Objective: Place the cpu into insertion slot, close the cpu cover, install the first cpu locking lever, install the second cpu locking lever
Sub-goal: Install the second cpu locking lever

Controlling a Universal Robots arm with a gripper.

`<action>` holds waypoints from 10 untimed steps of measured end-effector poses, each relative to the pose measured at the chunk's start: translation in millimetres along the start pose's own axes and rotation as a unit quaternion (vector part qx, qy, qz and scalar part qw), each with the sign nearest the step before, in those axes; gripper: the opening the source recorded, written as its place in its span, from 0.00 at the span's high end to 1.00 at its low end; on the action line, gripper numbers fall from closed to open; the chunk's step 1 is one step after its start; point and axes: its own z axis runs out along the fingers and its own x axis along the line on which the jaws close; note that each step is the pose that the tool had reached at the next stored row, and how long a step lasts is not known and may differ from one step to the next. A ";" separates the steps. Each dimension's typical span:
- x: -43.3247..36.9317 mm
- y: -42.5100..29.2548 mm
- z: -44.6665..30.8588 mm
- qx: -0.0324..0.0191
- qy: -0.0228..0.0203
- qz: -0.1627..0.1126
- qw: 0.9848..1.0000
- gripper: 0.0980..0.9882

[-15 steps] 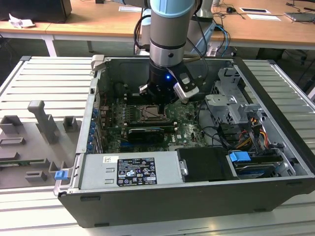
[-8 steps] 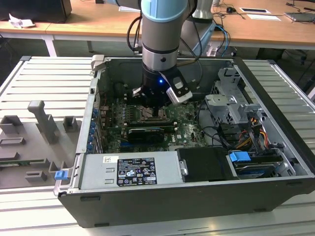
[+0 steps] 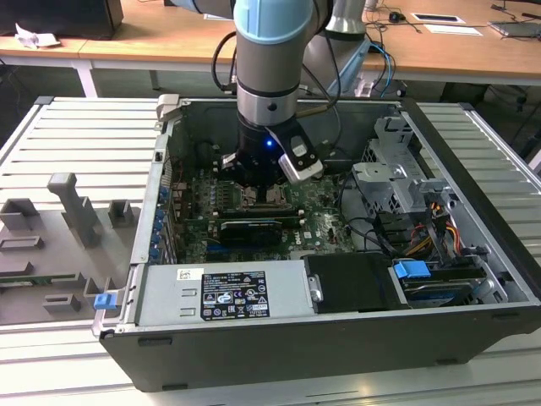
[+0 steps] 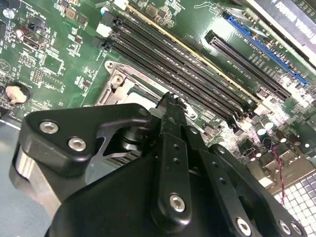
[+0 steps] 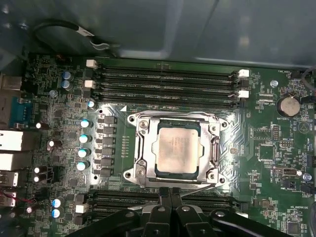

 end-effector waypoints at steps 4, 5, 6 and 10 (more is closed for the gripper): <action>1.0 -0.1 1.5 0.000 0.000 0.000 1.000 0.99; 1.4 -0.4 2.7 -0.002 0.000 0.000 1.000 0.99; 1.7 -1.5 3.8 -0.007 0.000 0.000 1.000 0.99; 7.1 -6.0 3.7 -0.017 -0.001 0.000 1.000 0.99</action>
